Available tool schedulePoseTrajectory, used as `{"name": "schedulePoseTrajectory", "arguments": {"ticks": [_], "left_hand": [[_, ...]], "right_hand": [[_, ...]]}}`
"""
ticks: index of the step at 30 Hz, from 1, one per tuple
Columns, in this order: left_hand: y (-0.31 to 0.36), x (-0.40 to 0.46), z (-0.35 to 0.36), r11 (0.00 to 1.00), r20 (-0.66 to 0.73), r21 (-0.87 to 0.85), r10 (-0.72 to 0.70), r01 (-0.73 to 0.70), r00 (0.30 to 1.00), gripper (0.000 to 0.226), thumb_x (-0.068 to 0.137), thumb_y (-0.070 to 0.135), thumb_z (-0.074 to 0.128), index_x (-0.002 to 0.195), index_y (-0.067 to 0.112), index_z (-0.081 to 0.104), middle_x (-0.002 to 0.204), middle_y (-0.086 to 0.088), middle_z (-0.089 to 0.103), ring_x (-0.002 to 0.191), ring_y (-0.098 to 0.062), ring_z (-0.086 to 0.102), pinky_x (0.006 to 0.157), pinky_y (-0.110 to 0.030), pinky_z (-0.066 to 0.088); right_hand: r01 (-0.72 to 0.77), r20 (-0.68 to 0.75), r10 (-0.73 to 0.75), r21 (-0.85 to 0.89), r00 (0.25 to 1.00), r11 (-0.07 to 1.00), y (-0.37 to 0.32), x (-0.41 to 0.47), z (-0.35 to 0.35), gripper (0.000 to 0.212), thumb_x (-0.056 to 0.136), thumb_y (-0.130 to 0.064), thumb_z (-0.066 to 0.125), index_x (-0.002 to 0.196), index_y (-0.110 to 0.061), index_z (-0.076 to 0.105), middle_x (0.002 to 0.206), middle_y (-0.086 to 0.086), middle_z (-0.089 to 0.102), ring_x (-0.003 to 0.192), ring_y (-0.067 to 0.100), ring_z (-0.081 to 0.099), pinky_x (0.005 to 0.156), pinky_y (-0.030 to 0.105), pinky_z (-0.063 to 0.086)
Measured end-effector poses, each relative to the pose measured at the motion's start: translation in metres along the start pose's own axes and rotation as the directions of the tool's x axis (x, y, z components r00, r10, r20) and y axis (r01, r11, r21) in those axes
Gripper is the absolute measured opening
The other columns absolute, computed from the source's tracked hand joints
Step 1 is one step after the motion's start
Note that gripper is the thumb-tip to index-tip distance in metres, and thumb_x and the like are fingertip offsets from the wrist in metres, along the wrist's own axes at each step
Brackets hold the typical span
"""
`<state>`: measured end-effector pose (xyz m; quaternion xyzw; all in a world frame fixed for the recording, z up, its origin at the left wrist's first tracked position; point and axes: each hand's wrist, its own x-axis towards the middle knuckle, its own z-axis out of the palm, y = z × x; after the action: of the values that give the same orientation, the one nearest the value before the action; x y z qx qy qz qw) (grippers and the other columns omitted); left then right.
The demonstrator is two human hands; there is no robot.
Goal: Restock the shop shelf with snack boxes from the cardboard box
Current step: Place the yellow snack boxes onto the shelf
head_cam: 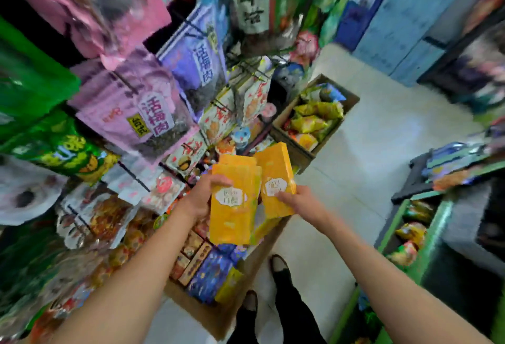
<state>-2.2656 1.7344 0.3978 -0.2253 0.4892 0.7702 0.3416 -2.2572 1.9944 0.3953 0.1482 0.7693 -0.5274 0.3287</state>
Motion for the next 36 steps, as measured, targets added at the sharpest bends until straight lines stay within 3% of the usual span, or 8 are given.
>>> {"name": "schedulePoseTrajectory", "arguments": {"ticks": [5,8,11,15,23,27,31,36], "left_hand": [[0.046,-0.012,0.086,0.996,0.169,-0.044,0.085,-0.079,0.982,0.049,0.048,0.02,0.082,0.095,0.008,0.079,0.097,-0.016,0.075,0.082,-0.034,0.072,0.07,-0.044,0.059],[0.062,-0.011,0.144,0.993,0.2,-0.042,0.117,-0.111,0.973,0.074,0.037,0.022,0.087,0.107,0.005,0.07,0.101,-0.019,0.073,0.084,-0.036,0.07,0.074,-0.045,0.058],[0.071,-0.004,0.205,0.989,0.277,-0.038,0.148,-0.143,0.949,0.052,0.051,0.024,0.078,0.1,0.007,0.077,0.098,-0.018,0.075,0.082,-0.034,0.073,0.065,-0.043,0.06],[0.076,0.007,0.287,0.992,0.402,-0.003,0.116,-0.125,0.908,0.047,0.047,0.029,0.082,0.088,0.008,0.081,0.093,-0.017,0.076,0.079,-0.033,0.074,0.062,-0.041,0.06],[0.079,0.005,0.444,0.985,0.676,0.102,0.034,-0.139,0.736,0.053,0.054,0.033,0.081,0.102,0.01,0.079,0.106,-0.015,0.074,0.094,-0.034,0.072,0.073,-0.044,0.059],[0.072,0.002,0.501,0.981,0.667,0.157,-0.021,-0.113,0.744,0.044,0.068,0.032,0.062,0.101,0.009,0.079,0.106,-0.018,0.074,0.092,-0.036,0.072,0.07,-0.046,0.059],[0.067,-0.008,0.553,0.957,0.715,0.253,-0.088,-0.14,0.693,0.05,0.069,0.031,0.059,0.111,0.007,0.074,0.111,-0.02,0.071,0.095,-0.039,0.07,0.074,-0.05,0.059],[0.056,-0.014,0.613,0.914,0.724,0.346,-0.117,-0.211,0.68,0.059,0.067,0.032,0.062,0.12,0.006,0.064,0.11,-0.02,0.071,0.093,-0.038,0.07,0.075,-0.049,0.058]], "right_hand": [[0.116,-0.141,-0.111,0.03,0.984,0.993,-0.025,-0.074,-0.048,0.007,0.087,-0.039,0.068,0.083,-0.033,0.071,0.078,-0.021,0.074,0.072,-0.003,0.07,0.071,0.022,0.052],[0.167,-0.226,-0.154,0.037,0.962,0.985,-0.032,-0.106,-0.081,0.041,0.07,-0.059,0.065,0.089,-0.024,0.074,0.088,-0.006,0.077,0.083,0.014,0.073,0.085,0.04,0.056],[0.234,-0.326,-0.21,0.038,0.922,0.971,-0.036,-0.135,-0.122,0.061,0.066,-0.067,0.057,0.094,-0.016,0.074,0.094,0.005,0.076,0.087,0.024,0.072,0.087,0.048,0.056],[0.305,-0.394,-0.261,0.051,0.881,0.951,-0.035,-0.168,-0.18,0.021,0.091,-0.041,0.059,0.084,-0.031,0.077,0.087,-0.014,0.076,0.081,0.006,0.072,0.071,0.022,0.057],[0.407,-0.614,-0.272,0.087,0.741,0.909,-0.021,-0.243,-0.277,0.018,0.097,-0.039,0.057,0.095,-0.027,0.071,0.087,-0.02,0.075,0.08,-0.003,0.07,0.062,0.009,0.049],[0.408,-0.735,-0.26,0.024,0.626,0.913,-0.003,-0.279,-0.302,0.032,0.09,-0.056,0.057,0.108,-0.033,0.067,0.1,-0.015,0.074,0.089,0.001,0.069,0.078,0.027,0.054],[0.413,-0.87,-0.264,-0.078,0.417,0.907,0.011,-0.318,-0.324,0.013,0.09,-0.052,0.059,0.082,-0.042,0.061,0.082,-0.029,0.061,0.07,-0.01,0.059,0.056,0.01,0.042],[0.348,-0.971,-0.227,-0.186,0.081,0.919,0.032,-0.369,-0.349,0.017,0.093,-0.037,0.058,0.076,-0.037,0.058,0.09,-0.026,0.059,0.081,-0.016,0.053,0.062,0.002,0.036]]}}
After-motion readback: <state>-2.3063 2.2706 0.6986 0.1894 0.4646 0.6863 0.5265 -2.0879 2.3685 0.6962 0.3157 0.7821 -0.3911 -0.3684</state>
